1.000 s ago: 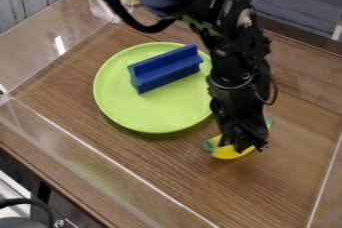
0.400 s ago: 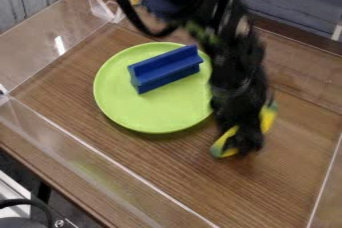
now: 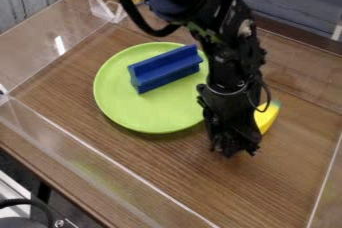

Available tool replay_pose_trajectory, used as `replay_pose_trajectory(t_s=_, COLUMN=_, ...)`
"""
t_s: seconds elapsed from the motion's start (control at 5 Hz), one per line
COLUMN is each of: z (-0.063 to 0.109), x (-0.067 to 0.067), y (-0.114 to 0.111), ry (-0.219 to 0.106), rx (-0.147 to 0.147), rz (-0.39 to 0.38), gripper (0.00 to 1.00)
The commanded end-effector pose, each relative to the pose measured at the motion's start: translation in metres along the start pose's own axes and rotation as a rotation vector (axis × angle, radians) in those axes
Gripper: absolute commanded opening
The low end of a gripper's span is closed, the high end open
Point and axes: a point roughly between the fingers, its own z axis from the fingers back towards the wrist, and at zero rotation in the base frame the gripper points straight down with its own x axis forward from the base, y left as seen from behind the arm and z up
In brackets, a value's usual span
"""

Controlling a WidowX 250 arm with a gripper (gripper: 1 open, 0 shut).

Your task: Remove the banana from inside the green plate and put it on the table

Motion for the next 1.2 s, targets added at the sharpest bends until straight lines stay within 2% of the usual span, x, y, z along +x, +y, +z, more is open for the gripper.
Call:
replay_pose_trajectory(t_s=0.0, z=0.026, x=0.017, y=0.008, ry=-0.079, rx=0.025, rz=0.055, gripper=0.0)
replay_pose_trajectory(t_s=0.2, z=0.022, x=0.019, y=0.013, ry=-0.086, rx=0.018, rz=0.008, gripper=0.0)
replay_pose_trajectory(t_s=0.4, z=0.017, x=0.016, y=0.014, ry=-0.089, rx=-0.004, rz=-0.036, gripper=0.0)
replay_pose_trajectory(t_s=0.8, z=0.01, x=0.034, y=-0.002, ry=-0.099, rx=-0.03, rz=-0.023, gripper=0.0)
replay_pose_trajectory(t_s=1.0, z=0.0, x=0.042, y=-0.004, ry=-0.098, rx=-0.034, rz=0.006, gripper=1.0)
